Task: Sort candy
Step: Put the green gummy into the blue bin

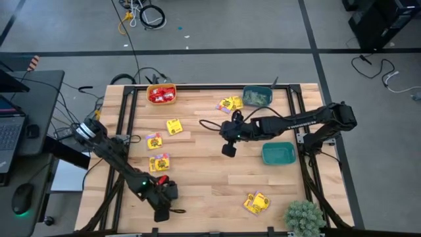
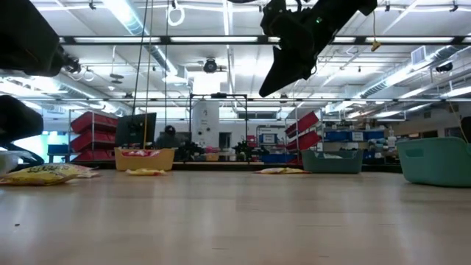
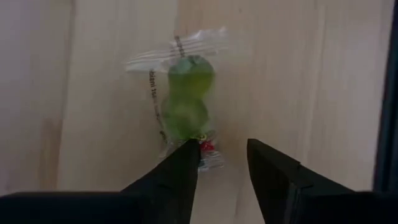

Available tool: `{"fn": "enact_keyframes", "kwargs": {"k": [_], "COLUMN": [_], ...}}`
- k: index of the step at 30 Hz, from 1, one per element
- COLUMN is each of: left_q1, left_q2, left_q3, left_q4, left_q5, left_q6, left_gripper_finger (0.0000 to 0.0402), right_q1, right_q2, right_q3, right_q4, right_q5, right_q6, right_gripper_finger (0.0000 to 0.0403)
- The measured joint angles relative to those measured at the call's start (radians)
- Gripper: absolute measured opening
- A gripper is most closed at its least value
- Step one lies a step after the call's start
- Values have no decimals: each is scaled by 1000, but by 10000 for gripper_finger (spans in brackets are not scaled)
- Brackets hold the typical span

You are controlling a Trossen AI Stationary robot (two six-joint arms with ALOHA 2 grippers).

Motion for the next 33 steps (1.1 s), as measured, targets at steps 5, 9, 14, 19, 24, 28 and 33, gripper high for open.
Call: {"fn": "enact_keyframes", "kwargs": {"k": [5,9,14,19,24,28,33], "left_q1": [0,11,49,108,150,160,160], "left_q2": [2,3,3,-8,-57,-116,-160], "left_q3": [42,57,57,56,56,57,39], "left_q4": [-64,-111,-126,-95,-62,-54,-53], "left_q5": [-128,-178,-236,-267,-329,-401,-411], "left_q6": [29,74,118,223,323,391,395], "left_gripper_finger": [93,15,3,2,1,1,0], "right_q1": [28,46,51,48,83,140,182], "right_q2": [0,0,0,-1,-4,0,2], "right_q3": [0,0,0,0,-2,-78,-236], "right_q4": [5,5,5,3,13,177,535], "right_q5": [0,45,71,71,76,40,-17], "right_q6": [0,-1,-36,-58,-63,-88,-60], "right_gripper_finger": [0,0,0,0,0,0,3]}}
